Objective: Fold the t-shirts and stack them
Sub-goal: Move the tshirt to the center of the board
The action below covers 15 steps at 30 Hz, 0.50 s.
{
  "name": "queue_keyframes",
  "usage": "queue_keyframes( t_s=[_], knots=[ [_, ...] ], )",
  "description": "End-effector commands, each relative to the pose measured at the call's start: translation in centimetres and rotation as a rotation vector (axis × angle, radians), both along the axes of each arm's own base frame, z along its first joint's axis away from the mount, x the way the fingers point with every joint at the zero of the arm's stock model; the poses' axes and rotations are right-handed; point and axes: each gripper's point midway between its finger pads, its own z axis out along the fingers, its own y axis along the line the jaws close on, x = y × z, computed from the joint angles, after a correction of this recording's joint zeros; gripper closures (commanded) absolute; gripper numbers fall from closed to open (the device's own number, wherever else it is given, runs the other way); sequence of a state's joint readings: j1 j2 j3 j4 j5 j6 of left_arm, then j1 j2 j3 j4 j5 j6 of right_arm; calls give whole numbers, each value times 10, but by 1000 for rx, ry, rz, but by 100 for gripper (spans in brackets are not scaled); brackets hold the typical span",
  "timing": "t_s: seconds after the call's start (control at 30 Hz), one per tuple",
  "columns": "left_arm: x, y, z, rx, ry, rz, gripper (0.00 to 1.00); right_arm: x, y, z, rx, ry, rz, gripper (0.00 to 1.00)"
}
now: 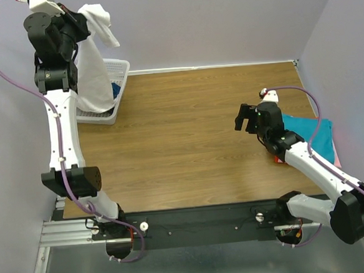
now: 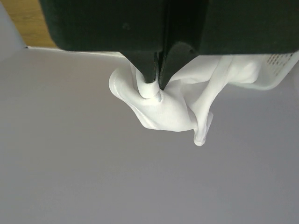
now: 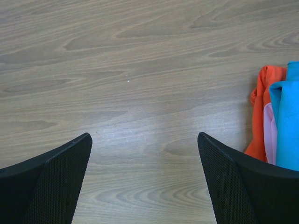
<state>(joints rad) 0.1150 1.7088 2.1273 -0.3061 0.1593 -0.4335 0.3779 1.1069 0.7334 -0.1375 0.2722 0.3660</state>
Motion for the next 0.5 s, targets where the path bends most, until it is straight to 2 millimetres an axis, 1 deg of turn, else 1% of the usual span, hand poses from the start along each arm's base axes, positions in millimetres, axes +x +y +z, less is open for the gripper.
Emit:
queue_keyframes(
  t_s=[0.0,0.03,0.07,0.1,0.13,0.2,0.23,0.3,0.33,0.37,0.47],
  knots=[
    [-51,-44,68,49,-196,-150,100,-4,-8,-1,-11,2,-44,0],
    [-60,-62,76,60,-222,-188,100,-5,-8,1,-8,-3,-42,0],
    [-75,-69,91,68,-262,-194,100,-5,-8,1,-6,-6,-42,0],
    [-85,-71,103,80,-305,-190,100,-6,-8,3,-6,-12,-35,0],
    [-103,-93,117,76,-349,-231,100,-7,-8,4,-7,-17,-32,0],
    [-123,-105,136,70,-411,-268,100,-7,-11,6,-13,-25,-46,0],
    [-141,-116,147,62,-444,-315,100,-8,-13,9,-9,-36,-55,0],
    [-159,-127,157,62,-490,-370,100,-9,-15,14,-3,-51,-65,0],
    [-166,-135,158,59,-502,-402,100,-10,-15,15,6,-55,-72,0],
    [-178,-147,154,45,-503,-456,100,-11,-16,20,12,-71,-77,0],
    [-207,-172,156,28,-559,-564,100,-13,-23,28,17,-99,-110,0]
  ],
)
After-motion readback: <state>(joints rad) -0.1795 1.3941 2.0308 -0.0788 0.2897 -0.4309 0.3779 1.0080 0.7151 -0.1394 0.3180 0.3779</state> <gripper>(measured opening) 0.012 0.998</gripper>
